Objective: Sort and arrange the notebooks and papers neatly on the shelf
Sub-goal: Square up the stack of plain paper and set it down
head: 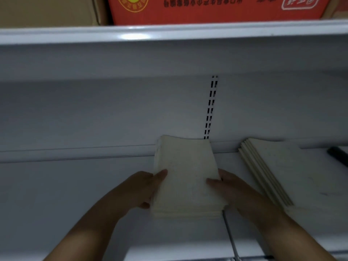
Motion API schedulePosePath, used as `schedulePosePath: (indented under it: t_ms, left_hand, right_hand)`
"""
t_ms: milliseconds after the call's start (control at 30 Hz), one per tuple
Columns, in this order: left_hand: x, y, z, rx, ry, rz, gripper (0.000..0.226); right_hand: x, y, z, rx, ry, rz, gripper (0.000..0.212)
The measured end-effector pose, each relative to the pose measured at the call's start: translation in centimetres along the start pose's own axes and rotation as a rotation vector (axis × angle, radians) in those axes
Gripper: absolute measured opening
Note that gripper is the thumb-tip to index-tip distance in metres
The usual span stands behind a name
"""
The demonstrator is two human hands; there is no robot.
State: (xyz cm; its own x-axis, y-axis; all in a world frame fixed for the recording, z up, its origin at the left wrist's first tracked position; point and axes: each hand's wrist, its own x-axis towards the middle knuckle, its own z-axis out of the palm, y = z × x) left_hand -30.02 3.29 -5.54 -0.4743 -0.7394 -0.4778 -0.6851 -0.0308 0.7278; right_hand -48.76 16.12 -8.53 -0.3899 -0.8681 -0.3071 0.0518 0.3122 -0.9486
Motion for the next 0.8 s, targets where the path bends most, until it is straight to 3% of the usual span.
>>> schedulePosePath:
  t_ms: [100, 233, 300, 367, 467, 533, 600, 700, 800]
  left_hand:
    - [0.1, -0.3, 1.0, -0.04, 0.008, 0.074, 0.051]
    - [-0.4, -0.9, 0.8, -0.173, -0.046, 0.061, 0.051]
    - [-1.0, -2.1, 0.2, -0.138, -0.132, 0.051, 0.082]
    - [-1.5, -3.5, -0.2, 0.221, -0.162, 0.091, 0.109]
    - [-1.8, -4.6, 0.5, 0.72, -0.007, 0.198, 0.072]
    - [-1.9, -4.4, 1.5, 0.754, 0.064, 0.253, 0.052]
    - [-1.6, -4.2, 1.9, 0.764, 0.105, 0.297, 0.043]
    - [-1.3, -4.5, 2.2, 0.804, 0.122, 0.318, 0.043]
    - [-1.0, -4.5, 1.8, 0.77, 0.078, 0.328, 0.04]
  right_hand:
    - [0.4, 0.6, 1.1, -0.115, 0.05, -0.041, 0.043]
    - [0.0, 0.5, 0.8, 0.038, 0.002, -0.062, 0.038]
    - [-1.1, 0.9, 0.0, 0.096, -0.056, -0.065, 0.055]
    - [-2.3, 1.1, -1.1, -0.03, -0.145, -0.088, 0.074]
    - [-3.4, 1.1, -1.2, -0.342, -0.231, -0.108, 0.081]
    - [-3.3, 1.5, 0.0, -0.567, -0.081, -0.152, 0.08]
    - [-2.8, 2.1, 0.6, -0.628, 0.066, -0.21, 0.074]
    - [-2.7, 1.8, 0.6, -0.605, 0.088, -0.233, 0.068]
    - [-3.3, 1.3, 0.9, -0.667, 0.06, -0.207, 0.082]
